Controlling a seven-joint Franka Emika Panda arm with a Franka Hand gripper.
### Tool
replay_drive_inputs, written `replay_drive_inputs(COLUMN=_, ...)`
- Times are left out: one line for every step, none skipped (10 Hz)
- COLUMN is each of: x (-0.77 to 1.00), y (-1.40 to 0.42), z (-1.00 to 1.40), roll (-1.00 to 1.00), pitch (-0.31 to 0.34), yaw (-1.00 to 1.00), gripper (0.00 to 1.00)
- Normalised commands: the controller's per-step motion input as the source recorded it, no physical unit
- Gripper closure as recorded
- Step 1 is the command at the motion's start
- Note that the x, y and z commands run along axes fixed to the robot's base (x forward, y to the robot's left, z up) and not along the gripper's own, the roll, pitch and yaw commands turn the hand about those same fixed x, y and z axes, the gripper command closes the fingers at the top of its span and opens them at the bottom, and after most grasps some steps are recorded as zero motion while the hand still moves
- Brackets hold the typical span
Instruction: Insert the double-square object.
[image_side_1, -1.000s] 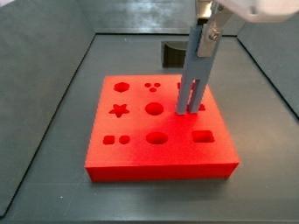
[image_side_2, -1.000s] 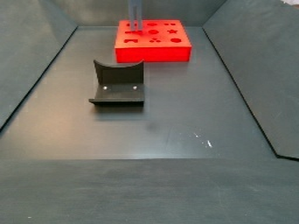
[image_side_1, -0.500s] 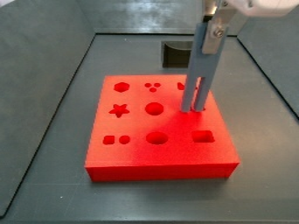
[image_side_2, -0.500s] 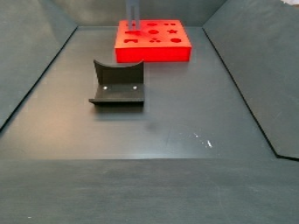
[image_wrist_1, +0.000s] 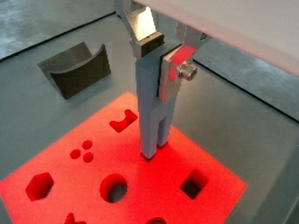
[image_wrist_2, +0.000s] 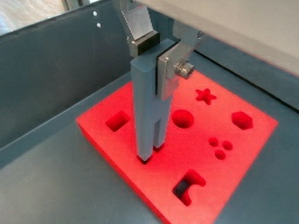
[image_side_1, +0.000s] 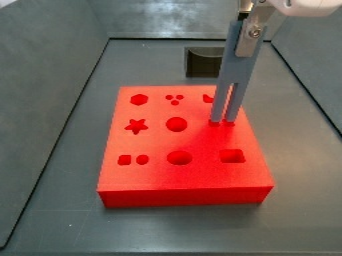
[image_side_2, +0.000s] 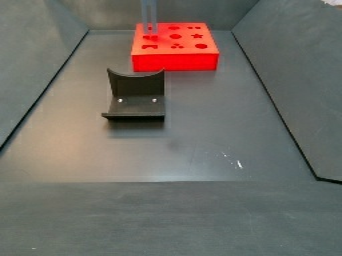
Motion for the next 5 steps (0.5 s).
replay_drive_inputs(x=0.00, y=0.00, z=0.00, roll=-0.01, pitch=0.000, yaw=0.00, gripper=1.00)
replay_drive_inputs(x=0.01, y=0.00, z=-0.13, roll=0.00, pitch=0.000, yaw=0.00, gripper=1.00)
replay_drive_inputs(x=0.00, y=0.00, z=-0.31, roll=0.00, pitch=0.000, yaw=0.00, gripper=1.00)
replay_drive_inputs(x=0.00, y=0.00, z=-0.36, roll=0.00, pitch=0.000, yaw=0.00, gripper=1.00)
replay_drive_inputs(x=0.00, y=0.00, z=-0.39, roll=0.00, pitch=0.000, yaw=0.00, gripper=1.00)
